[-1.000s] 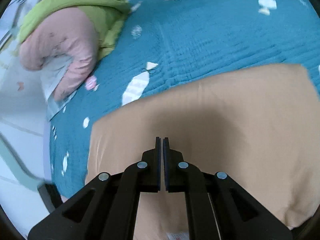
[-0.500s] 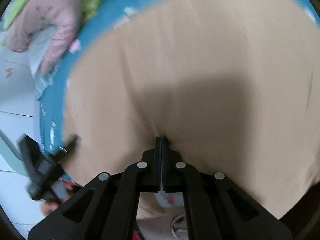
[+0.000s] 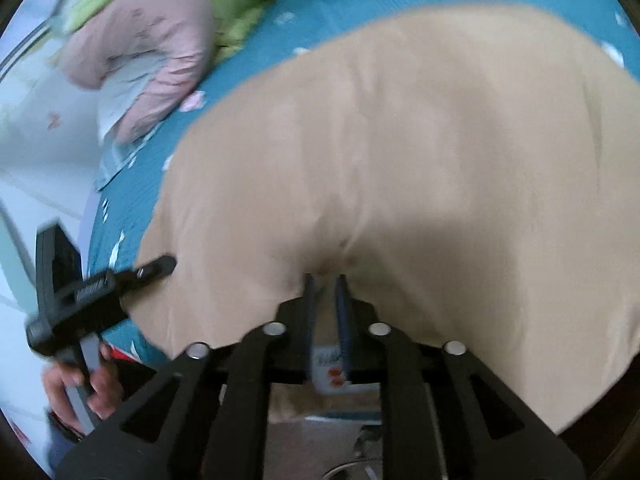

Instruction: Fold large clothes

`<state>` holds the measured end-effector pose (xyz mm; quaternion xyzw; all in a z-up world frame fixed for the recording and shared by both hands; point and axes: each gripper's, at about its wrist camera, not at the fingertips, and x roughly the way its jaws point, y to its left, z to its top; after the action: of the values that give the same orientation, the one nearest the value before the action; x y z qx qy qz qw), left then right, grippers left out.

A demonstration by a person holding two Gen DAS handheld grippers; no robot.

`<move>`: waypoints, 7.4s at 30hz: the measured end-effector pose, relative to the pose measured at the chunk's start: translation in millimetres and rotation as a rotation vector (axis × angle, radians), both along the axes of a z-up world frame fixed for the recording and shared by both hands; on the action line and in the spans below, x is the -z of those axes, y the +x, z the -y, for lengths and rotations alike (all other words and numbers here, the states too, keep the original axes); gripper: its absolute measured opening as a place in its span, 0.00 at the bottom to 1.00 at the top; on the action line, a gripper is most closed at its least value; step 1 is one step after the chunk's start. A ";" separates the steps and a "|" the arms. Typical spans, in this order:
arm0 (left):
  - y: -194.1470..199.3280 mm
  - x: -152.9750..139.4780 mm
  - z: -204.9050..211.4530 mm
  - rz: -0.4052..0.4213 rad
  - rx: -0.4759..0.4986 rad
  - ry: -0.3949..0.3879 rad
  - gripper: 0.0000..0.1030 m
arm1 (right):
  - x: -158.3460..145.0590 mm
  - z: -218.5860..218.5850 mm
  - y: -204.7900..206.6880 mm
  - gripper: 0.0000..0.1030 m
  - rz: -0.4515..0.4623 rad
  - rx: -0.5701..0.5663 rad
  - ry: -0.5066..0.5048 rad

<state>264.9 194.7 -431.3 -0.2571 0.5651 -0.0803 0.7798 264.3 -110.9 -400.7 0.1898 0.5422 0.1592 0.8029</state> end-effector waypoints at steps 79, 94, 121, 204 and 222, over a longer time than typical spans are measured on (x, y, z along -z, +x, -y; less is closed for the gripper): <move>49.0 -1.1 252.5 0.026 0.252 0.228 0.87 | -8.8 249.5 -8.4 0.48 -0.101 0.388 0.007; 58.6 -13.7 246.0 0.028 0.272 0.163 0.87 | 37.2 274.1 13.5 0.84 -0.290 0.399 0.195; 92.8 27.0 264.6 -0.083 0.277 -0.052 0.91 | 80.8 248.7 -6.6 0.35 -0.193 0.441 0.586; 208.9 -300.5 933.0 0.376 0.868 0.341 0.76 | -225.3 813.8 0.0 0.57 -0.165 0.662 -0.318; 238.1 -309.4 936.6 0.347 0.903 0.198 0.81 | -209.0 719.8 43.0 0.66 -0.077 0.620 -0.241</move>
<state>503.1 -741.9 -121.9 0.1060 0.4867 -0.3976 0.7706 307.3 -830.6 -191.7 0.2553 0.5033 -0.1651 0.8088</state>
